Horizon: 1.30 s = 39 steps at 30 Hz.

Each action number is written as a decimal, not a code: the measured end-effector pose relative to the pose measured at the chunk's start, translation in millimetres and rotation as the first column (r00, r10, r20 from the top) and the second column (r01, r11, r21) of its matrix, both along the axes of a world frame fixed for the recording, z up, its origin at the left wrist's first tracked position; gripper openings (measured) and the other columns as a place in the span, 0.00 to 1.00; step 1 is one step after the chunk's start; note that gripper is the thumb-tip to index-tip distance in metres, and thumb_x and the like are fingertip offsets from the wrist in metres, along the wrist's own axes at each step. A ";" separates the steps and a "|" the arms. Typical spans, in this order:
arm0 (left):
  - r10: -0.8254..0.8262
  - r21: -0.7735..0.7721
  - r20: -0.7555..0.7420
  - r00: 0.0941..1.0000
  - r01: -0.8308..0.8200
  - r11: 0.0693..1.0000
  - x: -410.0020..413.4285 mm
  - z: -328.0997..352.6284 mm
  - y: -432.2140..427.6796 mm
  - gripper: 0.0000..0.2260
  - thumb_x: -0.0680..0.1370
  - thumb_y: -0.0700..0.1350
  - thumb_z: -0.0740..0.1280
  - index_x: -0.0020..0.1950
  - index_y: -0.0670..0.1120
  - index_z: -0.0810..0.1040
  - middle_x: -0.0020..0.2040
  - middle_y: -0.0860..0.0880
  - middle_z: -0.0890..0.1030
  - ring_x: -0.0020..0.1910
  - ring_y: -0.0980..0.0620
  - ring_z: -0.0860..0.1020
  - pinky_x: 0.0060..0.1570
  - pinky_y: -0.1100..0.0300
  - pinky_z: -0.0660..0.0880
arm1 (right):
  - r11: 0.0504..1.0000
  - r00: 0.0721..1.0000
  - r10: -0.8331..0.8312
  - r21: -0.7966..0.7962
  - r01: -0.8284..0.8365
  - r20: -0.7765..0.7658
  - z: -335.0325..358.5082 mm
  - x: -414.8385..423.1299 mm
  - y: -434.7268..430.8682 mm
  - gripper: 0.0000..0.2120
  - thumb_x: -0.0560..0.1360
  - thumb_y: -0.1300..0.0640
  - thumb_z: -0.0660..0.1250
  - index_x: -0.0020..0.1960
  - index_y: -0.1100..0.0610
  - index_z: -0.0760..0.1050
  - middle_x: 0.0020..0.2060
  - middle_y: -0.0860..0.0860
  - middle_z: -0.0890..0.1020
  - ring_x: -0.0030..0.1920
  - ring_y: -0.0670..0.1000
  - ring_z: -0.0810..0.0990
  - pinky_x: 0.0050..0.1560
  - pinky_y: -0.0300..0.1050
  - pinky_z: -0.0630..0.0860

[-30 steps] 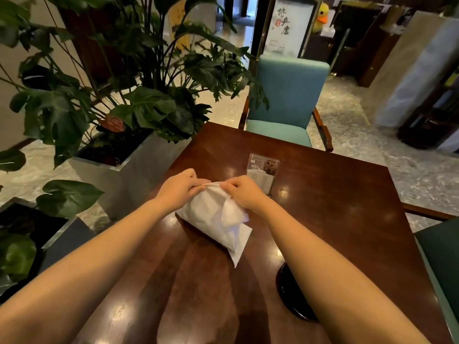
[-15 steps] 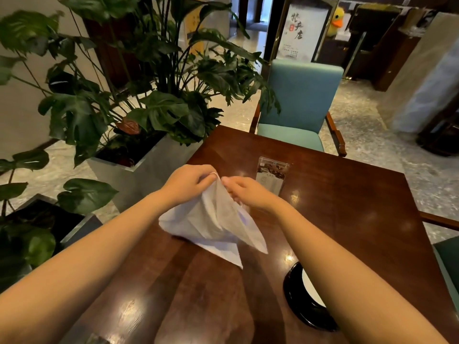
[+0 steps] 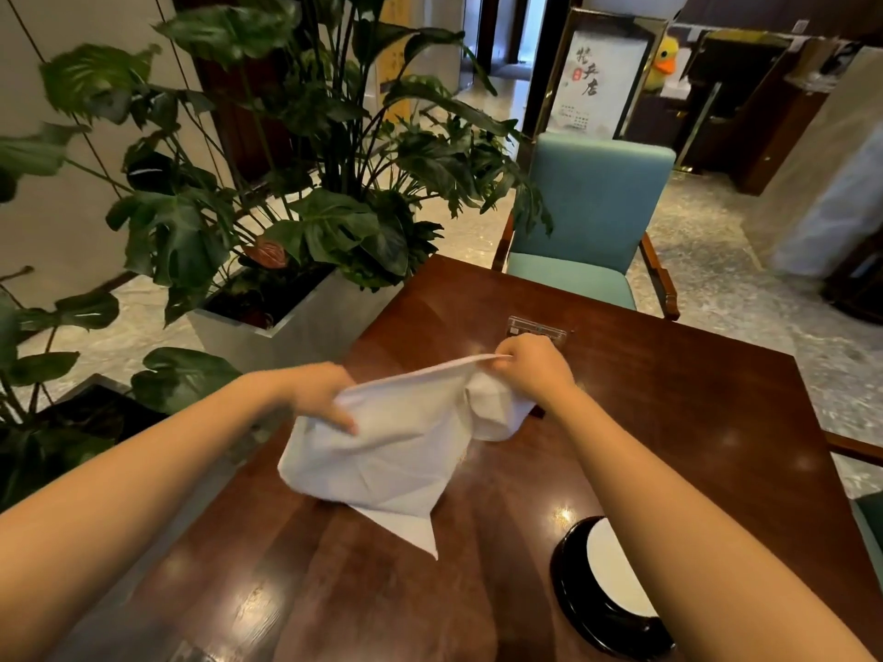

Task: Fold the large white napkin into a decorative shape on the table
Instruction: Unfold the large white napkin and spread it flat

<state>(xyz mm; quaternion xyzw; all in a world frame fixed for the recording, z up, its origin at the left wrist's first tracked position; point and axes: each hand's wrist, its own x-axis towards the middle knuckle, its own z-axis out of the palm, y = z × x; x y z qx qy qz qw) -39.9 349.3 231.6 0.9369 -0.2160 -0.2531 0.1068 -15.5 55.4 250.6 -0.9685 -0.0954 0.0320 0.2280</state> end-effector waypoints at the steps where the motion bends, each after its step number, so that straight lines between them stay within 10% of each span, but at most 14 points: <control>1: 0.013 0.143 -0.014 1.000 -0.011 0.990 -2.4 -11.6 10.6 0.12 0.70 0.52 0.73 0.43 0.44 0.79 0.40 0.47 0.80 0.38 0.51 0.75 0.32 0.65 0.68 | 0.992 0.997 0.061 -0.106 -0.065 -0.040 0.9 0.9 -3.5 0.20 0.75 0.51 0.64 0.26 0.53 0.67 0.24 0.50 0.69 0.26 0.50 0.66 0.25 0.41 0.60; 4: 0.160 0.348 -0.094 0.983 -0.119 0.930 -11.9 -39.4 44.4 0.07 0.70 0.47 0.70 0.44 0.44 0.80 0.40 0.46 0.80 0.39 0.48 0.77 0.39 0.55 0.74 | 0.874 0.940 0.192 -0.386 -0.294 -0.280 -6.4 -4.6 -12.3 0.19 0.76 0.52 0.64 0.28 0.55 0.66 0.27 0.52 0.69 0.28 0.50 0.65 0.28 0.43 0.62; 8: 0.254 0.378 -0.028 0.967 -0.225 0.898 -21.3 -44.9 65.4 0.04 0.69 0.42 0.64 0.36 0.50 0.74 0.36 0.51 0.76 0.37 0.51 0.73 0.38 0.58 0.70 | 0.841 0.829 0.142 -0.377 -0.389 -0.541 -15.8 -7.5 -30.2 0.12 0.74 0.55 0.66 0.51 0.62 0.79 0.42 0.57 0.79 0.40 0.52 0.72 0.39 0.45 0.69; 10: 0.342 0.328 0.050 0.939 -0.338 0.882 -18.6 -37.8 72.6 0.07 0.72 0.42 0.64 0.35 0.51 0.75 0.33 0.53 0.76 0.35 0.51 0.75 0.35 0.59 0.71 | 0.830 0.813 0.097 -0.404 -0.384 -0.574 -12.1 -6.0 -35.7 0.09 0.73 0.57 0.66 0.47 0.62 0.79 0.39 0.54 0.77 0.38 0.52 0.72 0.36 0.44 0.69; 14: 0.543 0.090 0.225 0.809 -0.572 0.815 1.2 -8.6 87.3 0.09 0.77 0.42 0.62 0.40 0.47 0.80 0.32 0.49 0.80 0.29 0.52 0.78 0.27 0.61 0.72 | 0.862 0.952 0.038 -0.472 -0.185 -0.303 8.5 11.3 -28.6 0.12 0.71 0.63 0.63 0.29 0.58 0.68 0.28 0.52 0.71 0.28 0.50 0.67 0.27 0.41 0.63; 22: 0.705 -0.223 0.475 0.526 -0.704 0.675 41.7 102.0 107.1 0.08 0.78 0.45 0.65 0.53 0.46 0.81 0.41 0.49 0.82 0.28 0.53 0.80 0.26 0.61 0.70 | 0.984 0.962 -0.124 -0.094 0.151 0.244 84.2 65.7 3.5 0.11 0.76 0.65 0.61 0.51 0.64 0.81 0.47 0.63 0.82 0.46 0.62 0.80 0.48 0.49 0.76; 31: 0.716 -0.397 0.569 0.404 -0.628 0.669 50.2 171.5 106.8 0.08 0.77 0.39 0.65 0.53 0.41 0.81 0.45 0.42 0.83 0.42 0.46 0.80 0.46 0.50 0.78 | 0.982 0.880 -0.190 0.092 0.166 0.436 141.2 89.5 6.6 0.13 0.78 0.62 0.59 0.54 0.60 0.82 0.50 0.62 0.83 0.49 0.63 0.79 0.52 0.54 0.77; 39: 0.686 -0.255 0.502 0.527 -0.667 0.700 -8.3 70.9 114.0 0.07 0.75 0.40 0.67 0.50 0.41 0.83 0.45 0.41 0.84 0.42 0.46 0.80 0.45 0.53 0.76 | 0.997 0.946 0.072 -0.042 -0.062 0.317 67.1 38.1 -13.2 0.11 0.74 0.65 0.62 0.50 0.59 0.83 0.44 0.59 0.84 0.45 0.60 0.80 0.45 0.48 0.75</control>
